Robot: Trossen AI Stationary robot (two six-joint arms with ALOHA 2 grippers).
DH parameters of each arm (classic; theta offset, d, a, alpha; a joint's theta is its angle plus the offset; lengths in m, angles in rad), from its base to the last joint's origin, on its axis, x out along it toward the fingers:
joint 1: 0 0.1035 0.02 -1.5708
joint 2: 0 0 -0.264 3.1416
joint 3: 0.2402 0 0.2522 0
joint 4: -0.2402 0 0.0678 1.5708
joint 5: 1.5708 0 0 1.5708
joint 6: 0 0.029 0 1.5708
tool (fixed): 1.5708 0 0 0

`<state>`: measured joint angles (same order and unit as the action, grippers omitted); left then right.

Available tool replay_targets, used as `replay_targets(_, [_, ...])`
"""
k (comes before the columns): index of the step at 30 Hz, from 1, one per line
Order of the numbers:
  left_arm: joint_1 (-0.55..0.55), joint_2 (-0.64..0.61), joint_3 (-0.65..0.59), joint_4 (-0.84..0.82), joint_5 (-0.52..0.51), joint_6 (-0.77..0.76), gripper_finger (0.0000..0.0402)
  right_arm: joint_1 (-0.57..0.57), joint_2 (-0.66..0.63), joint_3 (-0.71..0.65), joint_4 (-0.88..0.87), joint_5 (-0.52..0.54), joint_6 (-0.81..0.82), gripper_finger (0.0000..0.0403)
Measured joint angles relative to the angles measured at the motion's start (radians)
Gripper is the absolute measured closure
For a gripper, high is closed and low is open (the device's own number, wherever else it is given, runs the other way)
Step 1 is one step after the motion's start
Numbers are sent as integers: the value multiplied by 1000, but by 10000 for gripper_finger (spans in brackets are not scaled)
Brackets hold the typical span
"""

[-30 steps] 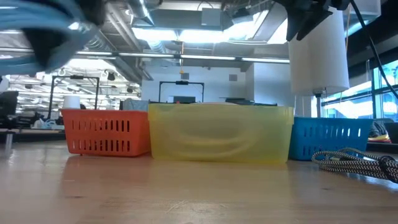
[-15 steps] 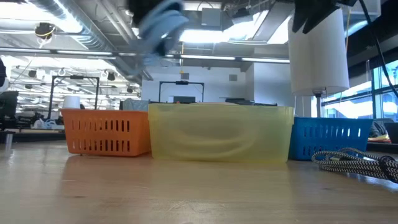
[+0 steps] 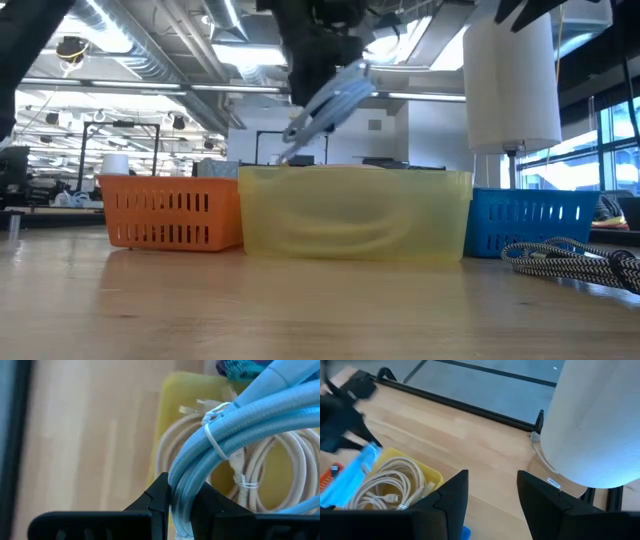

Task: Pick & Place USB Port
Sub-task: Put the light blue usb cable into the yellow bin

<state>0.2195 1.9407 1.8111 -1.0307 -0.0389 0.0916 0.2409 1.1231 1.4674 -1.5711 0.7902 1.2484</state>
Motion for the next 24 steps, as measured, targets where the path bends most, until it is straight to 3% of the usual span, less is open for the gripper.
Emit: replay_targets(24, [-16, 276, 21, 68, 92, 24, 367, 0, -31, -1, 0, 55, -30, 232])
